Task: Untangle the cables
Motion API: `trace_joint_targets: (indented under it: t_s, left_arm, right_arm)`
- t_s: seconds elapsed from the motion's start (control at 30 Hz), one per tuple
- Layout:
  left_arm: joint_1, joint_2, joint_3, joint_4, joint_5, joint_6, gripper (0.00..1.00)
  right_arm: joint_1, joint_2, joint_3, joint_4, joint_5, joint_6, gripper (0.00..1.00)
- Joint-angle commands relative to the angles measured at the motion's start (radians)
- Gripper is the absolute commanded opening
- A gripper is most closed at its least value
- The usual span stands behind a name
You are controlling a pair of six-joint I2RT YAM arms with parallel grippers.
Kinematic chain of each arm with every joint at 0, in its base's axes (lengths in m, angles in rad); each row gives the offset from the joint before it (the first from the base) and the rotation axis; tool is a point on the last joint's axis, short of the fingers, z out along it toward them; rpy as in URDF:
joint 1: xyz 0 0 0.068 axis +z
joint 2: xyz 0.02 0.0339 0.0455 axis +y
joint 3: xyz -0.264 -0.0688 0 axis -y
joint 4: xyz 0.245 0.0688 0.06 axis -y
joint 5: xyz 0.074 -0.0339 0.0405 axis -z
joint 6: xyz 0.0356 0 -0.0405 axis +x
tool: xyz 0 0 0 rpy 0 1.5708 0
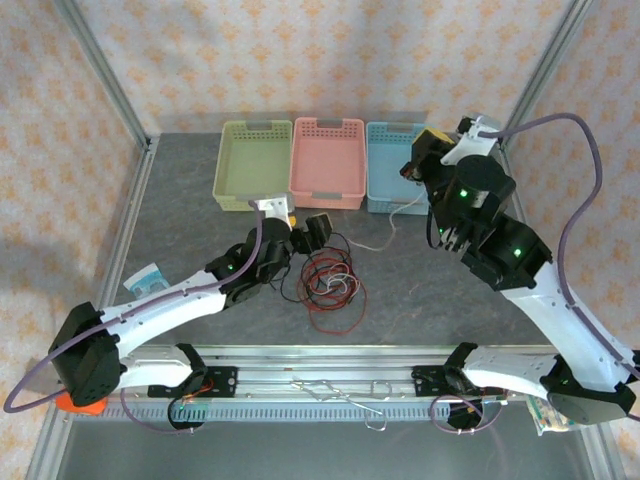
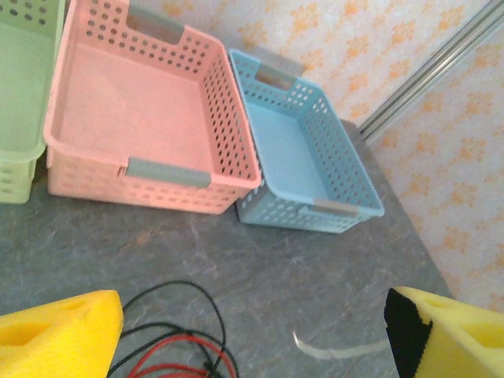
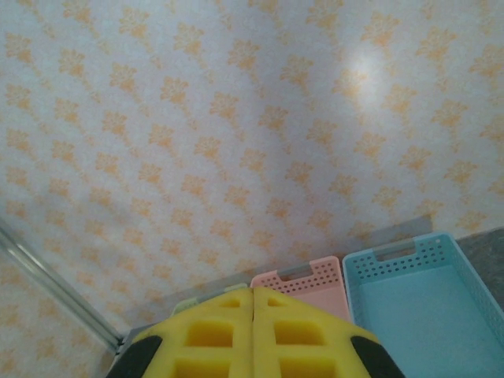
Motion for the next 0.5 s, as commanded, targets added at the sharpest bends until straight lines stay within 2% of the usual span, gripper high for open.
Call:
trace_joint_targets:
  t_s: [0.0, 0.2, 0.37, 0.47]
  left_arm:
    - [0.019, 0.061, 0.053, 0.052, 0.01, 0.03, 0.88]
    - [0.039, 0.196, 0.171, 0.096, 0.082, 0.03, 0.87]
    - [0.054, 0.314, 0.314, 0.077, 0.14, 0.071, 0.87]
    - [0.066, 0.386, 0.407, 0.045, 0.171, 0.085, 0.87]
  right_arm:
    - [-0.016, 0.029, 0.015, 0.069, 0.029, -0.002, 0.0]
    - [-0.124, 0.092, 0.072, 0.099, -0.076, -0.004, 0.0]
    - [-0.239, 0.207, 0.163, 0.108, -0.171, -0.031, 0.0]
    - [-0.327, 0.294, 0.249, 0.11, -0.272, -0.027, 0.0]
